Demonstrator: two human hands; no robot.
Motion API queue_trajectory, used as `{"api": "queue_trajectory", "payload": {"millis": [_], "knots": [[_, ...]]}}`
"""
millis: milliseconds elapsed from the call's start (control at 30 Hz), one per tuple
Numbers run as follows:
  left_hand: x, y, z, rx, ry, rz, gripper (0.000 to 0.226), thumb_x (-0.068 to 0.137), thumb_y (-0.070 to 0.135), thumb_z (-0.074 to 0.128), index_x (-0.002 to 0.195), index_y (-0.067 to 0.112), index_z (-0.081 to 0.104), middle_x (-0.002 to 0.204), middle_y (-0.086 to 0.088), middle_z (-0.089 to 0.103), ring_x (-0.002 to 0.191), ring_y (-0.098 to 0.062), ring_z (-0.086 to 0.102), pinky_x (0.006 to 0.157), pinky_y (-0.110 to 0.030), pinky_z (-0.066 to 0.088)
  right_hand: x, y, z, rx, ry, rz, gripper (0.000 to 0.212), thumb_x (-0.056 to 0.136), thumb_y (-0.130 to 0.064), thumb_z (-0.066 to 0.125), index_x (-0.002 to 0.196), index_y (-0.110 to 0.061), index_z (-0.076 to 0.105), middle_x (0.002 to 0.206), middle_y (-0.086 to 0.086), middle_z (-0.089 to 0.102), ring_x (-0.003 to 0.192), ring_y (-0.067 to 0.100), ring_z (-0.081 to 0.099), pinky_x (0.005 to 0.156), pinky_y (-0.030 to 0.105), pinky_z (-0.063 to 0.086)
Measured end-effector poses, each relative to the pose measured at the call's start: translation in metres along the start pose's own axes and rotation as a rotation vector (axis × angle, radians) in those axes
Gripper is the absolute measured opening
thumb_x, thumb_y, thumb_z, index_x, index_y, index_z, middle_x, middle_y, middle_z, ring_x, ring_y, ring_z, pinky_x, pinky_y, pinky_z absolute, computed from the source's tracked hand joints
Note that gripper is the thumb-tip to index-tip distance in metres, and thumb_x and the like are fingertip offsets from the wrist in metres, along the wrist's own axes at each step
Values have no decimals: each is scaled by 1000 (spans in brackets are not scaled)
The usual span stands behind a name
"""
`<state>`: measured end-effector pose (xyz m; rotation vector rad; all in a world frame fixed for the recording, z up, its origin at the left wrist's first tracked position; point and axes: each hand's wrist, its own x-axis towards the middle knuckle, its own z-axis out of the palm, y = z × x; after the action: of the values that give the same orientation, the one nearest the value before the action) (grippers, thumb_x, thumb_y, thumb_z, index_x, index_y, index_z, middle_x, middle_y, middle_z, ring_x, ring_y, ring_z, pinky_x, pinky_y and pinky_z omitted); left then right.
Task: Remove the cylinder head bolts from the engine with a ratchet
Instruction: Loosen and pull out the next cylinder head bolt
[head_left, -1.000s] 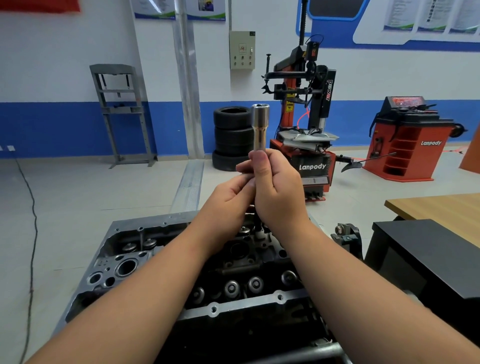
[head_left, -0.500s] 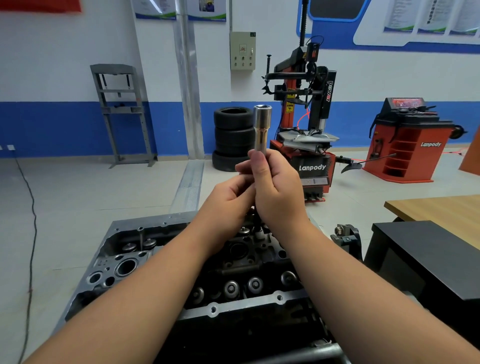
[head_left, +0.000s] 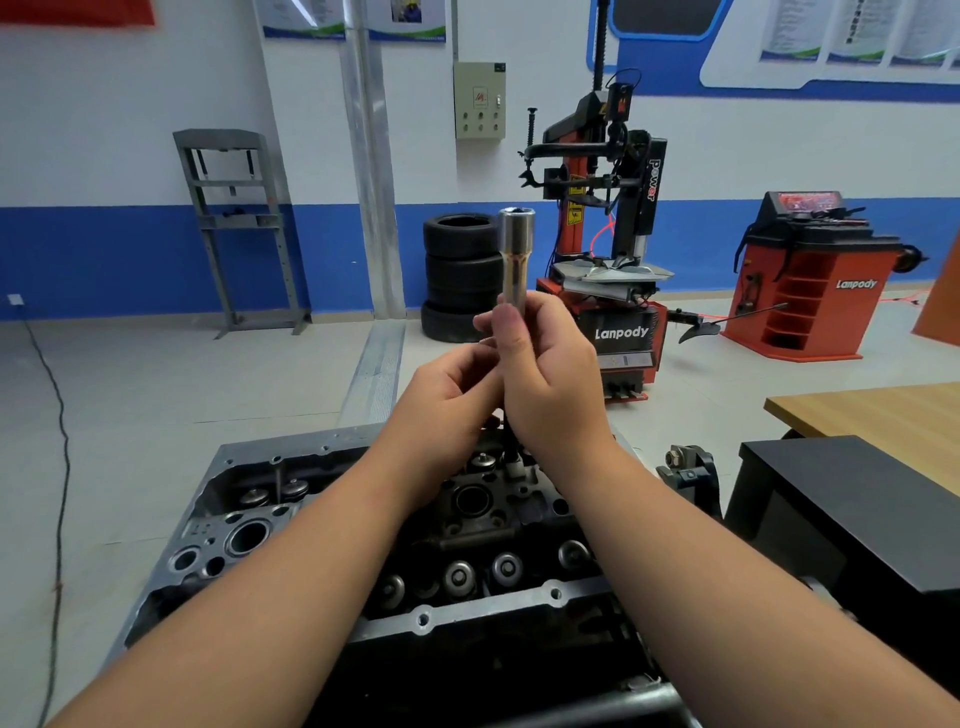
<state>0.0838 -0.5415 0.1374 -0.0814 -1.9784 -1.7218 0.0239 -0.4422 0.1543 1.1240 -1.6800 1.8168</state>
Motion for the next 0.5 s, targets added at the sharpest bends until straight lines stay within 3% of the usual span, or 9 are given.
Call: {"api": "queue_trajectory", "payload": {"millis": [100,133,200,300,500], "knots": [[1,-1,-1,22,47,1,15,99,28,71,112,20,72,103,-8,78,100,-38,72,88,-60,59,0,-2,-1,-22,12,-50,8,97,-33,61,96,-25,58,79,-12,64,73,6,64,65,23,51],[0,0,0,11,38,-2,17,100,32,69,114,22,72,105,-8,78,101,-38,72,89,-58,60,0,-2,-1,-26,10,-63,8,97,-32,60,95,-25,59,80,-9,64,74,9,64,66,25,52],[-2,1,1,-33,-11,-19,25,102,40,61,119,25,72,104,-3,79,96,-28,75,81,-41,63,0,-1,0,-47,0,-64,13,100,-32,56,96,-21,63,82,-6,65,76,8,63,67,20,49],[-4,5,3,-74,-58,-39,25,109,32,50,115,19,71,93,2,79,84,-13,75,71,-23,58,1,-1,0,-35,-4,-10,24,101,-35,48,98,-18,64,85,-8,67,80,6,62,66,13,45],[-2,4,2,36,-10,26,15,104,27,63,115,23,72,103,-1,79,99,-20,75,84,-37,64,0,-3,0,-22,-3,-35,13,98,-36,57,97,-23,57,83,-6,62,76,5,58,68,15,44]]}}
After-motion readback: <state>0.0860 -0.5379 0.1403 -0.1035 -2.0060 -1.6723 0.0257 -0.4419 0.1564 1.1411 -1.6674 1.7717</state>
